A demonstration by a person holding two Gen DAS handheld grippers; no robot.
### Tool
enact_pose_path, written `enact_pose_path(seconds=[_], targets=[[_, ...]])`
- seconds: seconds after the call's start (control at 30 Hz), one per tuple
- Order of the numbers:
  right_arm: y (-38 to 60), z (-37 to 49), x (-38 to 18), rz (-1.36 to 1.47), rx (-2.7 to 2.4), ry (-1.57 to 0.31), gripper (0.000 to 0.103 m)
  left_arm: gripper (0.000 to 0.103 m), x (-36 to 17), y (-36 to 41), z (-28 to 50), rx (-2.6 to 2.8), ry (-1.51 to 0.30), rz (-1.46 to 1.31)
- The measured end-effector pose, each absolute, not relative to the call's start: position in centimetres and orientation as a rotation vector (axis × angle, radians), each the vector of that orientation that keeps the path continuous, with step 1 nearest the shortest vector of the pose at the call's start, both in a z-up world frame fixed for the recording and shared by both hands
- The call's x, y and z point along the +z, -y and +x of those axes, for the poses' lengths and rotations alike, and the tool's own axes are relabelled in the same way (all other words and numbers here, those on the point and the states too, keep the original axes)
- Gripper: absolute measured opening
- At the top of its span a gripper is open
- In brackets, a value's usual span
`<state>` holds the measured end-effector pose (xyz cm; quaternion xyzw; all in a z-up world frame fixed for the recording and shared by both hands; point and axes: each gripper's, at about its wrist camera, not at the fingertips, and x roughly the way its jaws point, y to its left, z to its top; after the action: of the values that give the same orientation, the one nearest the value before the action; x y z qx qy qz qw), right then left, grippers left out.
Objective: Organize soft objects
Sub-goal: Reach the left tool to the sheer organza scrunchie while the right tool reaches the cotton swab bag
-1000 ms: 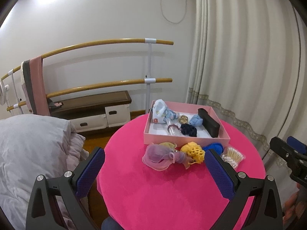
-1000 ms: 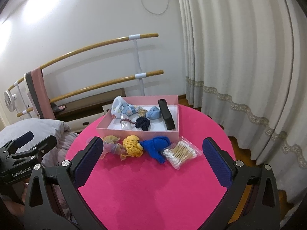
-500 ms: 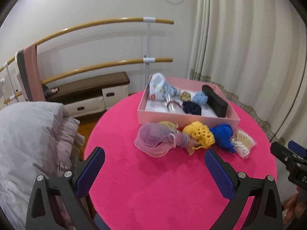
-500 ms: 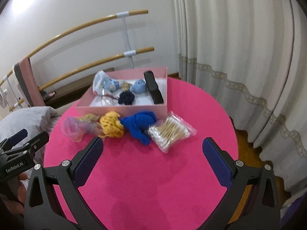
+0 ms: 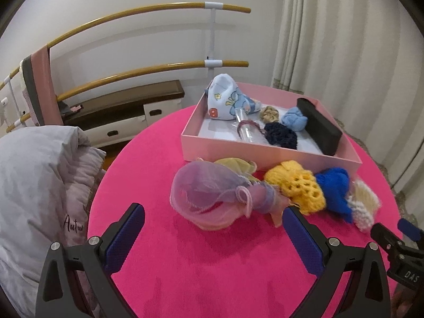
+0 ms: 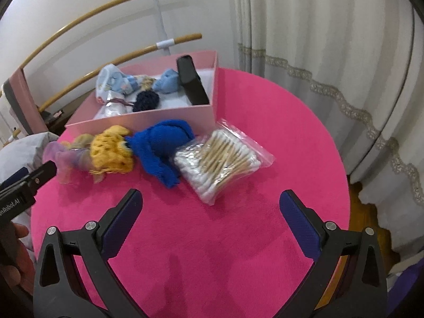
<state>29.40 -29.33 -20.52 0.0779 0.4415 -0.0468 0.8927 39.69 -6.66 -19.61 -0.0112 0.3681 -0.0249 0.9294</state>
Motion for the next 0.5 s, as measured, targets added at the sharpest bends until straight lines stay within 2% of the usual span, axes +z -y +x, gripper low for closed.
enact_pose_path(seconds=[0.5], targets=[[31.3,34.7,-23.9,0.175,-0.125,-0.969,0.103,0.103,-25.3,8.5,48.0,-0.045,-0.789,0.049]])
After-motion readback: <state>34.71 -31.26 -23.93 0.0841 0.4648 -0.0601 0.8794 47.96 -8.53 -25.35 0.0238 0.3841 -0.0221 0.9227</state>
